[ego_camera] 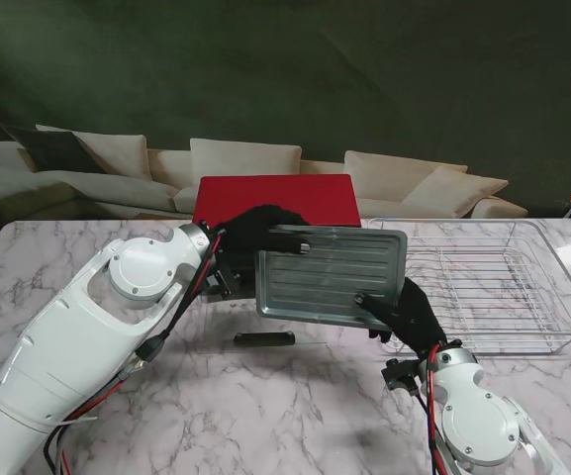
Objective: Slide the trays into the oven
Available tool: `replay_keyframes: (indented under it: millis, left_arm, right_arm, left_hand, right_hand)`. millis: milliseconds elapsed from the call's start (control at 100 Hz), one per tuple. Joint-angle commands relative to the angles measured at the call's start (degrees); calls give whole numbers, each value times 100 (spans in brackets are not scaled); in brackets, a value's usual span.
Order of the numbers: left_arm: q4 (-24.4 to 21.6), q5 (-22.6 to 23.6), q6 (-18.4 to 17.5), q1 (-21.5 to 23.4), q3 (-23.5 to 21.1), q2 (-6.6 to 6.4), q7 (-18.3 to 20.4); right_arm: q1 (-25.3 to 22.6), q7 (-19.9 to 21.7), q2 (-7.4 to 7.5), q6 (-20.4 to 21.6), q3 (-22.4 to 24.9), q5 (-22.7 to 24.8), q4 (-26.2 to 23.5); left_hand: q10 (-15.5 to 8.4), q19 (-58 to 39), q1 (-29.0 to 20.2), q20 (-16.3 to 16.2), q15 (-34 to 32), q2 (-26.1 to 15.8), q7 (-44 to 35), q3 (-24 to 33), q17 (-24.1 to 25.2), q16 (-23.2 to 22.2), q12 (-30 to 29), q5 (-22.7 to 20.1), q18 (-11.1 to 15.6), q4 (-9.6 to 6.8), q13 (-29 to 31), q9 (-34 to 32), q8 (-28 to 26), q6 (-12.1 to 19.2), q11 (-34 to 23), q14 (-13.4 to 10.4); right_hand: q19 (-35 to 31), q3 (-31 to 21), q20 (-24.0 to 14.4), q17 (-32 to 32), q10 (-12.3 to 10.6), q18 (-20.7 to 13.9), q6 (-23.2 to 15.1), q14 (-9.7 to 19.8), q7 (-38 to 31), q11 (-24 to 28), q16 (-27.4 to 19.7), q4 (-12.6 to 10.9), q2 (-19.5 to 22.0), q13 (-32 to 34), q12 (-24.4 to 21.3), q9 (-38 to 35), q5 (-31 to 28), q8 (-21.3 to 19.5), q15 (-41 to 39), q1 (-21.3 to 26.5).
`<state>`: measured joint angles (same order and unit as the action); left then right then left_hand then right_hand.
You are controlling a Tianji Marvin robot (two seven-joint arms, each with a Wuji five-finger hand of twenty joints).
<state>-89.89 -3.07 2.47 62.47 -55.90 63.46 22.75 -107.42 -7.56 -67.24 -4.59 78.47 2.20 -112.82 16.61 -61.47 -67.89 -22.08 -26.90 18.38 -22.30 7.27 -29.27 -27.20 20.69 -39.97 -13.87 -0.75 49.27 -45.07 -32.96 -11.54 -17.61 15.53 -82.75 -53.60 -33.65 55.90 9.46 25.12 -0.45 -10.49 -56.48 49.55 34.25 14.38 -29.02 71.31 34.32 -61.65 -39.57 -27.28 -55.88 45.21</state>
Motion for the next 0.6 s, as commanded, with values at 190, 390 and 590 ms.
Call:
replay_keyframes:
  millis: [190, 390, 590]
  left_arm:
    - [33, 183, -273, -41, -55, -47, 354]
    - [-13, 210, -373, 6, -273, -83, 402]
    - [-192, 377, -550, 197, -603, -98, 226]
  right_arm:
    - [-161, 167, -54, -168, 67, -386, -295]
    - [-244, 183, -68, -209, 151, -619, -373]
    - [-331, 219, -83, -346, 262, -902, -477]
  left_hand:
    - [-492, 1980, 1060, 140, 1146, -945, 1473, -764, 2080, 459, -530, 1317, -510, -194, -1901, 1862, 830, 61, 866, 122]
    - [-622, 2722, 1599, 434, 1587, -751, 1544, -786, 2379, 687, -748, 1521, -848, -98, -2471, 2391, 957, 179, 1233, 152]
    - [-664, 3074, 1753, 493, 1711, -789, 1493, -766, 2530, 776, -794, 1452, -700, -64, -2729, 2499, 951, 226, 1317, 53]
  right_hand:
    - [-234, -665, -143, 231, -26, 211, -1026, 438, -505, 662, 262, -201, 403, 390, 263, -420, -827, -494, -725, 340]
    - [-235, -698, -167, 239, -38, 218, -1092, 458, -527, 657, 243, -216, 414, 386, 290, -428, -875, -622, -754, 322]
    - [-223, -687, -181, 234, -27, 201, -1072, 441, -486, 633, 219, -208, 422, 377, 297, -417, -837, -680, -742, 316]
